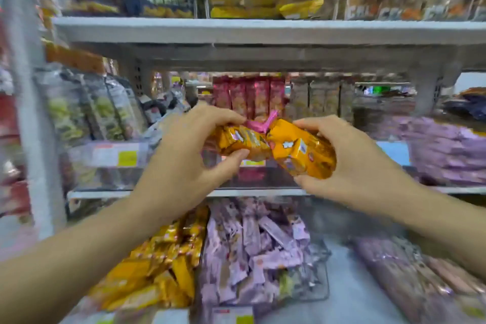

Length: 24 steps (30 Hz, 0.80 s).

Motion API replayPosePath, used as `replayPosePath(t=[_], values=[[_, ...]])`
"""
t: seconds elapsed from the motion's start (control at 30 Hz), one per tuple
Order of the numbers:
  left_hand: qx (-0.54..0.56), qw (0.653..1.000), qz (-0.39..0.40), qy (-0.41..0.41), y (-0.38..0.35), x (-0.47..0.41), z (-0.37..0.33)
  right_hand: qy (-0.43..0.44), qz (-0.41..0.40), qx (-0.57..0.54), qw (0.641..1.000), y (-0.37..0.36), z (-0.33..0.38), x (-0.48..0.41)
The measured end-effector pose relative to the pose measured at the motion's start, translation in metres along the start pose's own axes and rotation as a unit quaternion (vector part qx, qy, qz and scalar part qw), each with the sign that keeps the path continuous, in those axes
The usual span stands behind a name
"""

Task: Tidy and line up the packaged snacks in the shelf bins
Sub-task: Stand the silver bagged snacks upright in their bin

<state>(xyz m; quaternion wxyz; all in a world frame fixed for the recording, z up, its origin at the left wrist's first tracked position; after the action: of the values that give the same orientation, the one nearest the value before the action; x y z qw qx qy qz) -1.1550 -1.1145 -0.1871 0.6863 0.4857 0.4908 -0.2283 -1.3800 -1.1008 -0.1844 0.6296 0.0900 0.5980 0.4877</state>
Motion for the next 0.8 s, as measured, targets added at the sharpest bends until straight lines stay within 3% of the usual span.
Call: replayPosePath(t=[0.17,0.3,0.53,0.63,0.8], values=[[-0.014,0.997,0.035,0.073,0.019,0.071,0.003,-0.02,0.065,-0.04,0.997,-0.057,0.02,0.037],[-0.027,0.989,0.015,0.144,0.034,0.132,0.024,-0.004,0.118,-0.068,0.991,-0.106,0.042,0.047],[-0.14,0.962,0.056,0.226,0.044,0.216,0.07,-0.048,0.162,-0.16,0.972,-0.208,0.076,0.027],[-0.152,0.938,0.048,0.307,0.039,0.242,0.089,-0.079,0.17,-0.103,0.977,-0.245,0.087,0.02],[-0.101,0.88,0.243,0.396,0.014,0.285,0.113,-0.014,0.207,0.074,0.975,-0.294,0.083,0.027]])
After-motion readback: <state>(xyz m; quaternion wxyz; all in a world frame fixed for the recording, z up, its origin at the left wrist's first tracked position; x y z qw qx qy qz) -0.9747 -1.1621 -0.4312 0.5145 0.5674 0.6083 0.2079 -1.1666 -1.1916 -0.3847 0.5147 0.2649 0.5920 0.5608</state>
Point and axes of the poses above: each hand's wrist, its own x-axis away from the middle knuckle, its own y-axis out of the back of the hand, z = x × y, the point moved 2 cm from there along -x, towards the middle knuckle, and after that the axes turned 8 degrees about -y, right-handed, at the moved point
